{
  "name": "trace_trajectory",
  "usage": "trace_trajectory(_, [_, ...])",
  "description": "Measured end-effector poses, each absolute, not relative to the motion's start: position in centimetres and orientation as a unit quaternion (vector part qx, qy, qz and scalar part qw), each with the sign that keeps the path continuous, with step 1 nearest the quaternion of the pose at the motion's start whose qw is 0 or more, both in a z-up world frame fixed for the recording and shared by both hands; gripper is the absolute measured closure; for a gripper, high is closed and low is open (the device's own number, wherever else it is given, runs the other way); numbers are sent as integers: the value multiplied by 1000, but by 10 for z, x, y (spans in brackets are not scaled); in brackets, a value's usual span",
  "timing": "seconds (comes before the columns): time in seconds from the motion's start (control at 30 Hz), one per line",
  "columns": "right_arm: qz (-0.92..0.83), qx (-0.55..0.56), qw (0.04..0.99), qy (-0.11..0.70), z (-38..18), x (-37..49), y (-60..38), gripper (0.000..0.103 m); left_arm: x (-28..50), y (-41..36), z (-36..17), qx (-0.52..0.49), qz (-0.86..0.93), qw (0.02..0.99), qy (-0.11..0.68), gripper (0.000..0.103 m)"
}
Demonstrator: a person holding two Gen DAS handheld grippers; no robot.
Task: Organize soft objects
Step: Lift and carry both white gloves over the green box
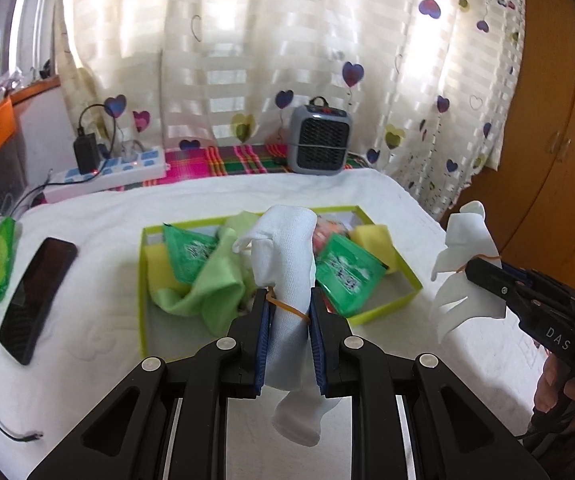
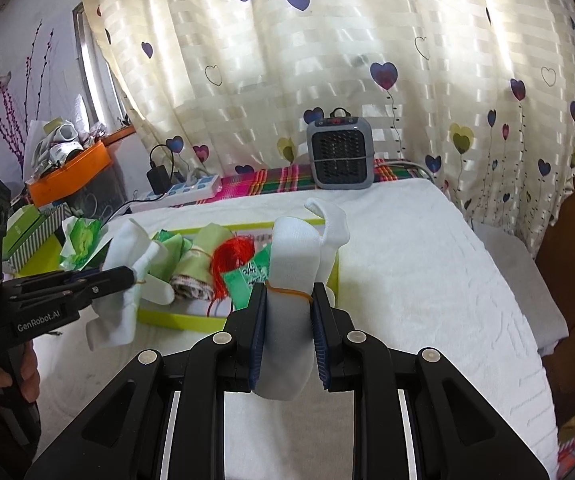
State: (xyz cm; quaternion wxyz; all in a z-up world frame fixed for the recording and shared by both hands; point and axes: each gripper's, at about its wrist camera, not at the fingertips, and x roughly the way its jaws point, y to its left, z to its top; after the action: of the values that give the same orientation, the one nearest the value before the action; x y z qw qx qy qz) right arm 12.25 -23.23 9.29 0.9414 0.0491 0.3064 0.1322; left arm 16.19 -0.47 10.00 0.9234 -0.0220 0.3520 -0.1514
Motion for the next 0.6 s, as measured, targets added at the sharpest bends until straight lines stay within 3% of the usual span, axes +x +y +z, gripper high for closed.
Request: trace_trajectory(0.6, [136,6,938,320,95,176,-213,81,215,20,101,-31,-116,924,362,85])
